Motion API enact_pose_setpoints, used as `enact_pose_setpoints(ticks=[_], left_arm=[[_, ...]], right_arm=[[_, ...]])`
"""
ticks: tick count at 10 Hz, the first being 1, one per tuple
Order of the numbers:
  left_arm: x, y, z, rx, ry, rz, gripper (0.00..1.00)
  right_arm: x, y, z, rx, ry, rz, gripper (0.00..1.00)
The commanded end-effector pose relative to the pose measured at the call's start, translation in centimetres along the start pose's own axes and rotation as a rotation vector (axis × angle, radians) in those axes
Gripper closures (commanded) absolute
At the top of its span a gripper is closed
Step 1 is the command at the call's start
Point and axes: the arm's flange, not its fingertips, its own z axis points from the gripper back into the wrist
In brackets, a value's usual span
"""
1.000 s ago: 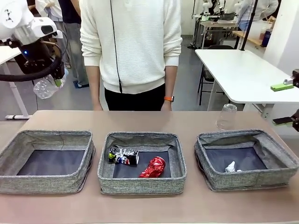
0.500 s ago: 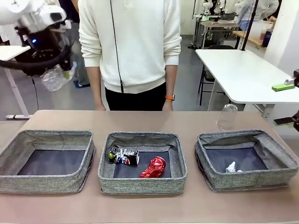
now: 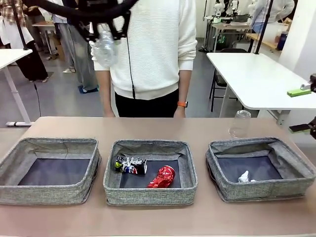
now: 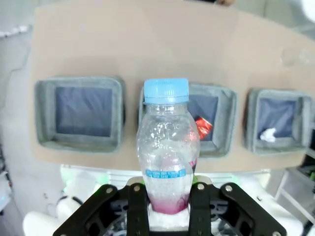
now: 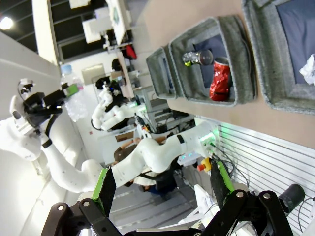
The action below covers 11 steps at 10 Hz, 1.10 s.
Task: Sort the waste into the appropriate baskets.
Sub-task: Pick up the waste item pointed out by the person.
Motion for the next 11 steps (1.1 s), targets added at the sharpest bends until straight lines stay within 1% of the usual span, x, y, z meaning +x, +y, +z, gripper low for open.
enact_pose_setpoints(ticks=[1,2,3,5,6,11], left_arm=[[1.5,-2.4,-0.2,0.004,0.026,-0.008,0.78],[0.6,-3.5,-0.3,0.011,0.029,-0.030,0.78],[0.2,-3.8,-0.5,0.015,0.042,-0.059,0.78],[0.5,-3.5,-0.8,0.009,0.052,-0.026,0.78],[0.1,-4.2,-1.5,-0.008,0.052,-0.051,0.78],[0.1,-4.2,-1.5,-0.008,0.052,-0.051,0.78]], right_arm=[[0.3,0.2,-0.1,0.009,-0.009,0.018,0.00],[0.3,0.2,-0.1,0.009,-0.009,0.018,0.00],[0.3,0.2,-0.1,0.009,-0.009,0.018,0.00],[0.3,0.2,-0.1,0.009,-0.009,0.018,0.00],[0.3,0.2,-0.1,0.009,-0.009,0.018,0.00],[0.3,0.2,-0.1,0.009,-0.009,0.018,0.00]])
